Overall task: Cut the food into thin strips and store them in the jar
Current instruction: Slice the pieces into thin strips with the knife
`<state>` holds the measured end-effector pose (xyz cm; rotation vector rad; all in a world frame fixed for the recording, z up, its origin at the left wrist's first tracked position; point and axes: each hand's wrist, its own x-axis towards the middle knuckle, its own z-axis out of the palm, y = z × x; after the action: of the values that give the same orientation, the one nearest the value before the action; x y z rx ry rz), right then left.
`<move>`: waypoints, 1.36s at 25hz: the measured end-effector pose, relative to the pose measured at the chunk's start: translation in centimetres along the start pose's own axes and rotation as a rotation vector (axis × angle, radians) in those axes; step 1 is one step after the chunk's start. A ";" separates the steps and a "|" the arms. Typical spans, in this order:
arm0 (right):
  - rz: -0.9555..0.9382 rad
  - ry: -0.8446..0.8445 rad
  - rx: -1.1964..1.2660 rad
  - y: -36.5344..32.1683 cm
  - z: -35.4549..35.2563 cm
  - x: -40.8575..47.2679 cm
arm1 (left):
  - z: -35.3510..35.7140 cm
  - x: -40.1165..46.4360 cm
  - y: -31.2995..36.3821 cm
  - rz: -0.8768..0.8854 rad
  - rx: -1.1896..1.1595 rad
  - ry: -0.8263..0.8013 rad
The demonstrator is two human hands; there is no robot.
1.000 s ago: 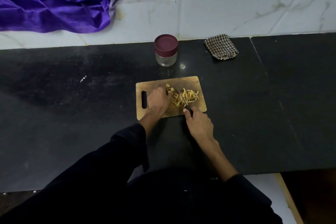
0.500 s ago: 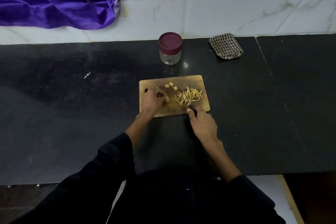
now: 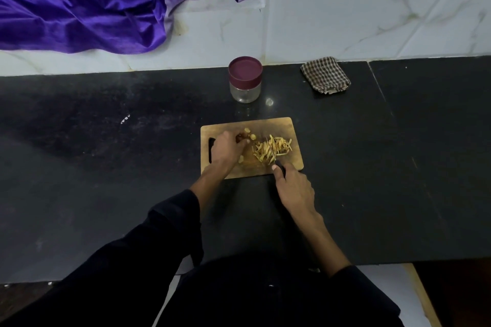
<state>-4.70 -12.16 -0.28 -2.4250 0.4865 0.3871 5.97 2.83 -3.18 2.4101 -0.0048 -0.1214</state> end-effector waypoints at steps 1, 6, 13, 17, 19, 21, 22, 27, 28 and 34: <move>-0.005 0.002 0.003 -0.1 -0.1 0.0 | 0.2 0.6 0.5 0.005 0.019 -0.008; -0.019 0.020 0.004 -0.2 -0.5 0.2 | 1.5 1.9 1.1 0.003 0.213 -0.081; -0.028 0.012 -0.001 -0.1 -0.4 0.4 | 0.1 1.7 1.3 0.043 -0.020 -0.029; -0.019 -0.001 0.010 0.2 0.0 0.5 | -2.3 -0.2 -0.6 -0.028 -0.177 -0.057; -0.021 -0.007 0.014 0.2 0.2 0.4 | -2.7 -1.4 -1.7 -0.032 -0.148 -0.106; -0.031 -0.012 0.014 0.0 0.4 0.4 | -2.3 -2.0 -2.2 -0.044 -0.126 -0.147; -0.036 -0.011 0.014 -0.1 0.5 0.4 | -1.9 -2.1 -2.4 -0.048 -0.122 -0.154; -0.041 -0.011 -0.002 -0.2 0.4 0.4 | -0.8 -2.0 -2.2 -0.045 -0.088 -0.110; -0.040 -0.011 0.000 -0.1 0.4 0.3 | -0.8 -1.9 -2.2 -0.032 -0.078 -0.110; -0.024 -0.023 0.006 -0.2 0.4 0.4 | -0.4 -2.2 -2.5 -0.019 -0.052 -0.103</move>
<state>-4.36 -11.90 -0.62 -2.4157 0.4476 0.4028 3.76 5.04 -4.40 2.3497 -0.0261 -0.2511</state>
